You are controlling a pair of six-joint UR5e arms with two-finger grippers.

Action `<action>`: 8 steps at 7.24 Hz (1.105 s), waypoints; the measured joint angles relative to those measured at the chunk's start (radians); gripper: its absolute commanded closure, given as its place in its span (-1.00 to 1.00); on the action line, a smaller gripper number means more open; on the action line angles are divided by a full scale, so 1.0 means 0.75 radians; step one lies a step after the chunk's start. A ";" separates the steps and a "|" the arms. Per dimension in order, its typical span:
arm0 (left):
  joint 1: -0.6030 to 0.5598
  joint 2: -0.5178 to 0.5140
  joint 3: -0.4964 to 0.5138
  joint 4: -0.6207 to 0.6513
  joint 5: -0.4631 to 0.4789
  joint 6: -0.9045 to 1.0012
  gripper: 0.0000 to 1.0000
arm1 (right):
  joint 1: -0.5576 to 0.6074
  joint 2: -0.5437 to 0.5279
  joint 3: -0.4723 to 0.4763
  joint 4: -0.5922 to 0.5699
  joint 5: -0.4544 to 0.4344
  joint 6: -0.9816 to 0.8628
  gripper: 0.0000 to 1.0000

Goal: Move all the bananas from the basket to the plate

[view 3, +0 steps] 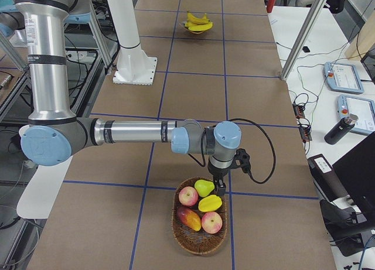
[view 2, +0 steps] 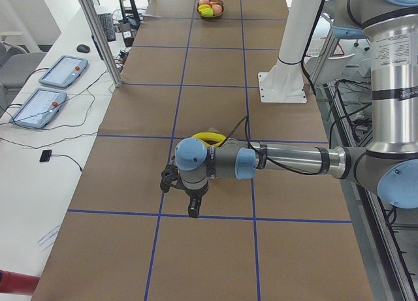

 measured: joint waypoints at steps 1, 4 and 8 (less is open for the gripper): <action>0.001 0.002 0.004 0.000 0.000 -0.001 -0.99 | 0.000 0.000 0.013 0.001 -0.002 -0.003 -1.00; 0.004 0.039 0.009 0.002 0.000 0.001 -0.99 | 0.000 0.004 0.027 0.002 -0.002 0.002 -1.00; 0.007 0.061 0.024 0.001 0.011 0.001 -0.99 | 0.006 -0.006 0.059 0.001 -0.001 0.003 -1.00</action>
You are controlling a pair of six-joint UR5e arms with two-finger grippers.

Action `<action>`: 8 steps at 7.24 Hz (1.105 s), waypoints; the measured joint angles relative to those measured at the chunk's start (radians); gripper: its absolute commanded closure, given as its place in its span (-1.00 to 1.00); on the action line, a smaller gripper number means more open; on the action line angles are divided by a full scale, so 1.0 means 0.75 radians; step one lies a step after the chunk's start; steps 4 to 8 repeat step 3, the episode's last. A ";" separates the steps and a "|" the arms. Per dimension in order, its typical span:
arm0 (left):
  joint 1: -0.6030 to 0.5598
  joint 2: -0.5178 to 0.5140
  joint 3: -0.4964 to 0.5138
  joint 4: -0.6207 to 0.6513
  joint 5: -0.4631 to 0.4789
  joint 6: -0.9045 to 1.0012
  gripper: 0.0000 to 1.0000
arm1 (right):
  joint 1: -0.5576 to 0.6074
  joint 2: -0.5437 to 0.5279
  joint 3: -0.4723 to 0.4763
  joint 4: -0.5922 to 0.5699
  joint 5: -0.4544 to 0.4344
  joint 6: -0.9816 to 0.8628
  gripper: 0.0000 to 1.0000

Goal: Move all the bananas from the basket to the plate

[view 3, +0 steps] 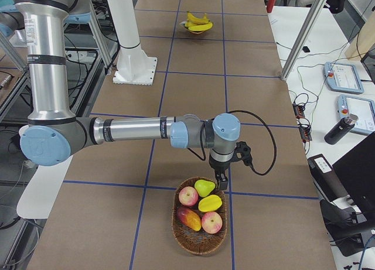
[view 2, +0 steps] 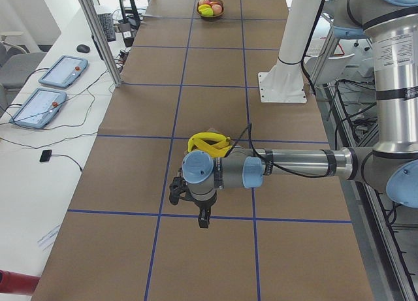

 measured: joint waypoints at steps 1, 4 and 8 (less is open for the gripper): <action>0.000 0.000 0.000 -0.001 0.002 0.000 -0.99 | 0.004 0.000 0.002 0.000 0.000 0.001 -1.00; 0.001 -0.003 -0.009 -0.001 0.002 0.001 -0.99 | 0.009 -0.006 0.009 0.000 0.002 0.002 -1.00; 0.001 -0.003 -0.009 -0.001 0.002 0.001 -0.99 | 0.009 -0.006 0.009 0.000 0.002 0.002 -1.00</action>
